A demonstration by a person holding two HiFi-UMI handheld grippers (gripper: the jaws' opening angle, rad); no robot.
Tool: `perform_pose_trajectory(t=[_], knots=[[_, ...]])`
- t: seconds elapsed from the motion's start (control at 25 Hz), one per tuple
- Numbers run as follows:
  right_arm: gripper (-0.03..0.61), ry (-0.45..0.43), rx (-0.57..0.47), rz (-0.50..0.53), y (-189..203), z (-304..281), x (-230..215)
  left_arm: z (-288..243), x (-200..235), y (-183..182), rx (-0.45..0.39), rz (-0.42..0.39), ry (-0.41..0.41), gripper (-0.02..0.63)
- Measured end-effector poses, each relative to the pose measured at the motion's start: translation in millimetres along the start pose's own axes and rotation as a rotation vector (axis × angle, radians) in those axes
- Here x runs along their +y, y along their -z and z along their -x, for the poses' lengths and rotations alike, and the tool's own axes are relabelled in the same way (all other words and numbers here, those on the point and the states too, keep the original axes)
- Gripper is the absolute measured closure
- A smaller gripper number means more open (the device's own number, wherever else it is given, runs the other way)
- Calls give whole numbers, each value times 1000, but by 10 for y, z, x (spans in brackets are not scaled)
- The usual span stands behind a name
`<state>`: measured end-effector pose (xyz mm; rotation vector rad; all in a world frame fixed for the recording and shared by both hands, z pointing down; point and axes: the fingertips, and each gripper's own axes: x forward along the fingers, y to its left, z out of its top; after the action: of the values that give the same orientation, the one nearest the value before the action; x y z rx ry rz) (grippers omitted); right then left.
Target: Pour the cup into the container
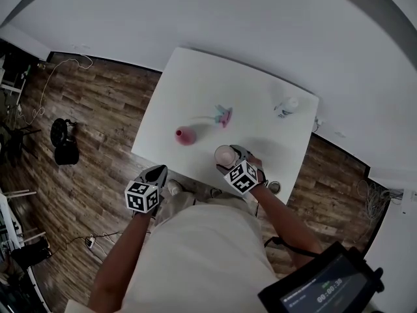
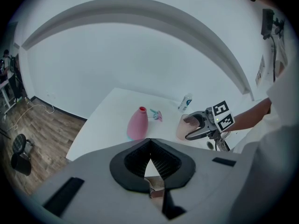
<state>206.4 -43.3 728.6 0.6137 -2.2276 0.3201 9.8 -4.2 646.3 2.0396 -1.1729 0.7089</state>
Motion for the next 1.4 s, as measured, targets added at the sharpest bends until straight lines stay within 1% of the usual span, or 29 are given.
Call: perform_pose_trajectory(t=[0.48, 0.8, 1.04, 1.24, 1.36, 1.4], knots=[[212, 3, 32, 23, 161, -194, 2, 46, -46, 59, 13, 4, -6, 603], [212, 31, 20, 33, 163, -265, -32, 58, -72, 41, 13, 2, -7, 603], [212, 47, -26, 39, 165, -270, -58, 49, -79, 16, 10, 6, -9, 603], [212, 60, -35, 70, 180, -251, -65, 48, -95, -10, 6, 9, -7, 603], [210, 48, -24, 49, 214, -267, -57, 30, -110, -22, 0, 8, -1, 603], [190, 41, -26, 36, 221, -266, -53, 22, -115, -31, -3, 8, 3, 603]])
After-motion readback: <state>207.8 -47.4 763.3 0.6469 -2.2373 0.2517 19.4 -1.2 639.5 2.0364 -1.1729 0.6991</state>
